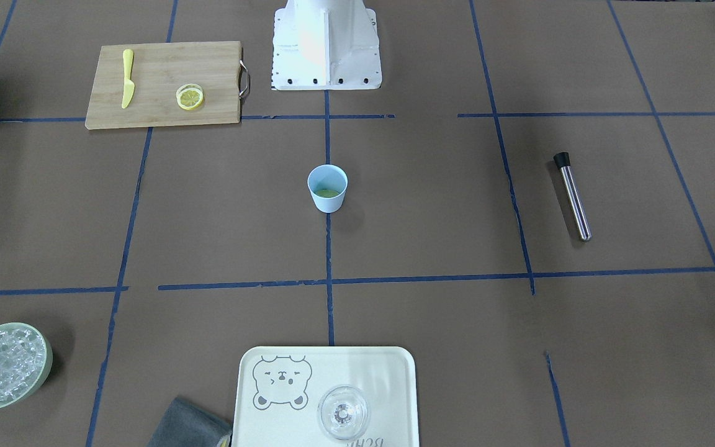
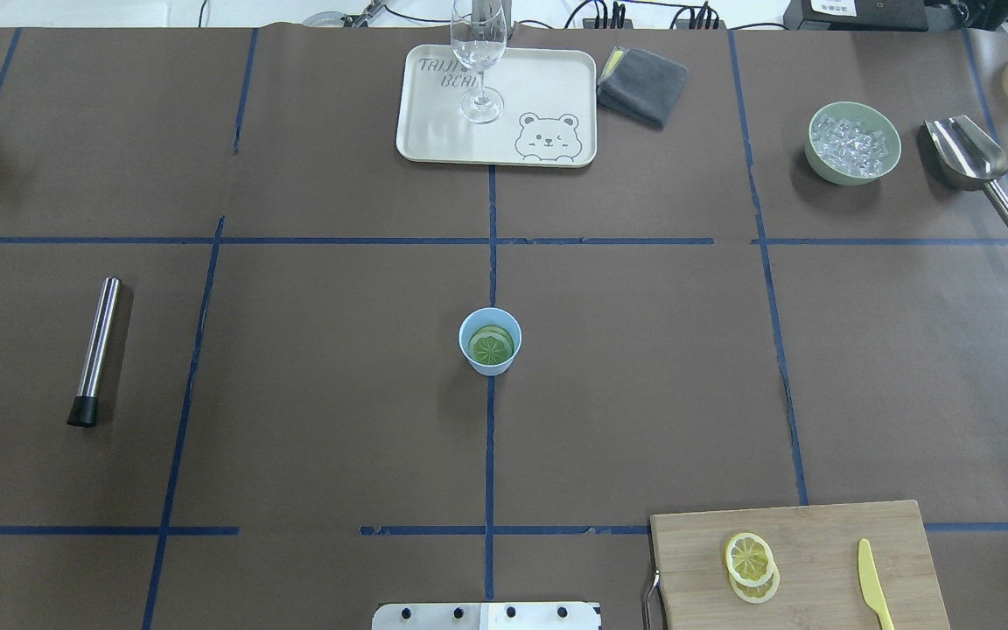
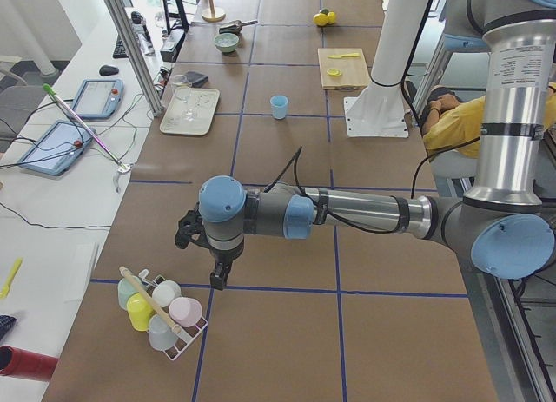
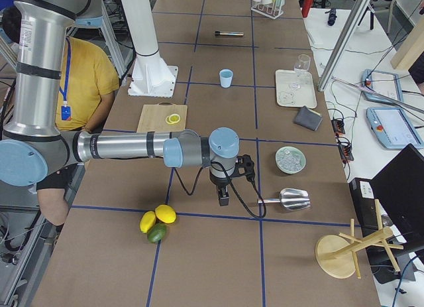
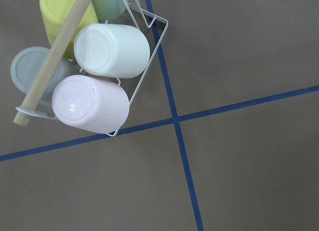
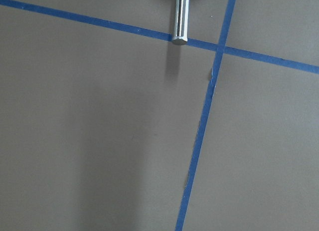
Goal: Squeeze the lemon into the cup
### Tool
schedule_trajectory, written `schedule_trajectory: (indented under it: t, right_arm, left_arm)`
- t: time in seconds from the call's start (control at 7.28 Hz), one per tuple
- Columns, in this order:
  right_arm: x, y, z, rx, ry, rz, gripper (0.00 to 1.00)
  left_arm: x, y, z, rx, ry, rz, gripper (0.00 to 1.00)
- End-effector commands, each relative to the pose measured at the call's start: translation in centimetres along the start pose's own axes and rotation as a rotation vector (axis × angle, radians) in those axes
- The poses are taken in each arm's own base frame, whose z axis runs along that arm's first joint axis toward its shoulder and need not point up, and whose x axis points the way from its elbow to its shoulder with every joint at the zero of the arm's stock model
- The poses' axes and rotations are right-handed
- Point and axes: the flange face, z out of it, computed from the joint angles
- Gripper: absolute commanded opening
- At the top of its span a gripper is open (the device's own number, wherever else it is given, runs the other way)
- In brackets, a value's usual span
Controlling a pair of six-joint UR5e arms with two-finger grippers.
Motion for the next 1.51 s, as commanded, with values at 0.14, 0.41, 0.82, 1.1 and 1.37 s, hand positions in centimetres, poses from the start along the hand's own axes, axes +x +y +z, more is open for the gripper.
schedule_trajectory:
  t: [0.14, 0.41, 0.82, 1.1, 1.37]
  right_arm:
    - [-0.3, -0.6, -0.1, 0.002, 0.007, -0.003, 1.00]
    - [0.2, -0.4, 0.4, -0.010, -0.001, 0.010, 1.00]
    - [1.2, -0.3, 1.7, -0.029, -0.009, 0.028, 1.00]
    - [1.1, -0.4, 1.5, -0.023, -0.011, 0.020, 1.00]
    - [1.1, -0.4, 1.6, -0.025, -0.013, 0.021, 1.00]
  left_arm:
    - [-0.4, 2.9, 1.5, -0.030, 0.006, -0.018, 1.00]
    - [-0.5, 3.6, 1.8, -0.005, 0.002, 0.012, 1.00]
    - [0.5, 2.9, 1.9, -0.003, -0.039, 0.058, 1.00]
    - [2.7, 2.8, 5.3, -0.092, -0.015, 0.087, 1.00]
    - [2.8, 3.7, 5.8, -0.178, -0.008, 0.014, 1.00]
